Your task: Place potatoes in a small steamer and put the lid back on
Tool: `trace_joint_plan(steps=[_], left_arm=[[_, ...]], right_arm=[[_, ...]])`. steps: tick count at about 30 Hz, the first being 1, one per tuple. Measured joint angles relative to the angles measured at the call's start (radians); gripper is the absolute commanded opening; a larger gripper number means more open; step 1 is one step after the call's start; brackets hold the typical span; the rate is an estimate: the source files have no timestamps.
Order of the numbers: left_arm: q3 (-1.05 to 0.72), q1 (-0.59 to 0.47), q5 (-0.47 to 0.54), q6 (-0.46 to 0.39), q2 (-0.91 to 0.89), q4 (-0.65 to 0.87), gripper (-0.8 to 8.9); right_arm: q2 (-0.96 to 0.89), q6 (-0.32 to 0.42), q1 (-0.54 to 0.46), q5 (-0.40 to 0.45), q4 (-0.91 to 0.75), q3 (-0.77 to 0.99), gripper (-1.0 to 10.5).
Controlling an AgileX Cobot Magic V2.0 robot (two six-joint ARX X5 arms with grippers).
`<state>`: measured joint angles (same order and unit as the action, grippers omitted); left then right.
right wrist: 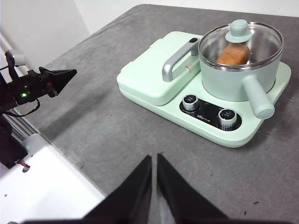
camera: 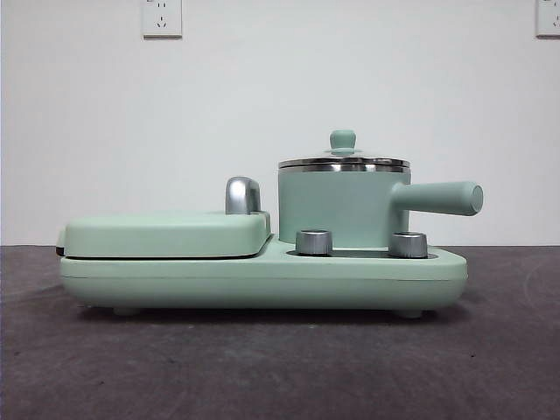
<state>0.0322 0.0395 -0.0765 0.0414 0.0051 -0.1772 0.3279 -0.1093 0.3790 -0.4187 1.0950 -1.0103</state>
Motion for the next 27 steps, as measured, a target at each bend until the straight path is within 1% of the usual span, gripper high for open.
trace_joint_plan(steps=[23,25,27], left_arm=[[0.0,0.0,0.0,0.0,0.0,0.0,0.06],[0.0,0.0,0.0,0.0,0.0,0.0,0.06],[0.0,0.0,0.0,0.0,0.0,0.0,0.06]], right_arm=[[0.0,0.0,0.0,0.0,-0.001,0.0,0.1],[-0.005,0.0,-0.005,0.0,-0.035,0.013,0.1],[-0.021,0.0,-0.039,-0.002,-0.079,0.044,0.1]])
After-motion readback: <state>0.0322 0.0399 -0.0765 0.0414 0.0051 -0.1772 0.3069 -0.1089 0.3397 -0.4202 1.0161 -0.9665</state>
